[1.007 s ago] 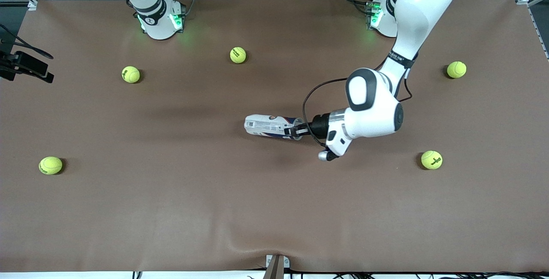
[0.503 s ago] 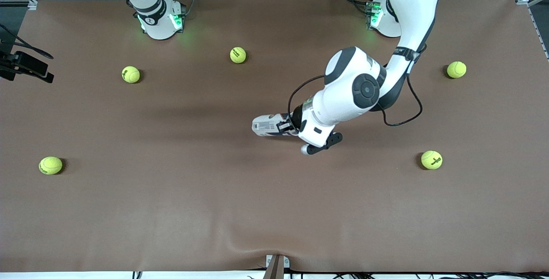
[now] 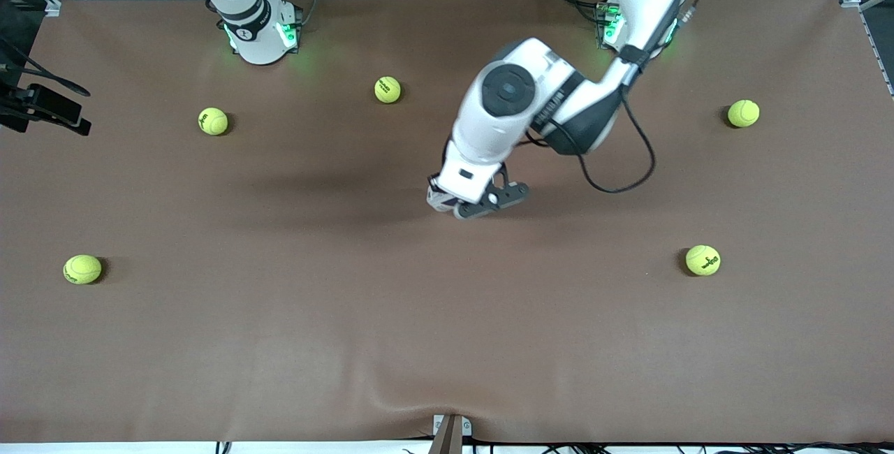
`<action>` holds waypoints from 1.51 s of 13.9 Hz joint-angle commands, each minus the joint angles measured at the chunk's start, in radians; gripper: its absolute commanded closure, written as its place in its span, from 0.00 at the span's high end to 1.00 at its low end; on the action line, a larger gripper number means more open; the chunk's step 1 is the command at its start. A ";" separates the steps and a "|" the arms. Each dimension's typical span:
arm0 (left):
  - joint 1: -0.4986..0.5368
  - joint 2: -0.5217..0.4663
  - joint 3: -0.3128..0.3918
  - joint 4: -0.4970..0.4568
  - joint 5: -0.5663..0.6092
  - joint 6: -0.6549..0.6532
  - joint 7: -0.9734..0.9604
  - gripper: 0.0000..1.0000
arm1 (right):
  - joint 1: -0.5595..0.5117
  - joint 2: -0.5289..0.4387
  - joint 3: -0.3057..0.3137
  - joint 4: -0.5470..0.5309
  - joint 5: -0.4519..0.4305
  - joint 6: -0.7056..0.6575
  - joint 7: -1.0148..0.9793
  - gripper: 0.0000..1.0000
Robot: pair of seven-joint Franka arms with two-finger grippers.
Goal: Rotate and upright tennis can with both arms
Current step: 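Lift and rotate the can upright with the left gripper, then lower the upright can onto the table with the left gripper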
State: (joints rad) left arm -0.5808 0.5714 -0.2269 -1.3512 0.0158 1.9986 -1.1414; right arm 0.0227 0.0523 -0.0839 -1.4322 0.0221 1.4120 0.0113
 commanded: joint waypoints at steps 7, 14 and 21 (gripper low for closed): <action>-0.390 0.096 0.382 0.093 0.056 -0.089 -0.078 0.00 | -0.012 0.009 0.004 0.000 0.013 0.036 0.009 1.00; -0.396 0.107 0.385 0.098 0.055 -0.098 -0.101 0.00 | -0.007 0.008 0.004 -0.002 0.012 0.028 0.009 1.00; -0.407 0.128 0.388 0.118 0.055 -0.078 -0.126 0.00 | -0.007 0.008 0.004 -0.002 0.012 0.024 0.009 1.00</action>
State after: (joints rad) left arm -0.9743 0.6688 0.1505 -1.2731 0.0548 1.9251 -1.2333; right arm 0.0214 0.0654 -0.0841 -1.4333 0.0229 1.4417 0.0113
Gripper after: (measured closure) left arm 0.956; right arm 0.000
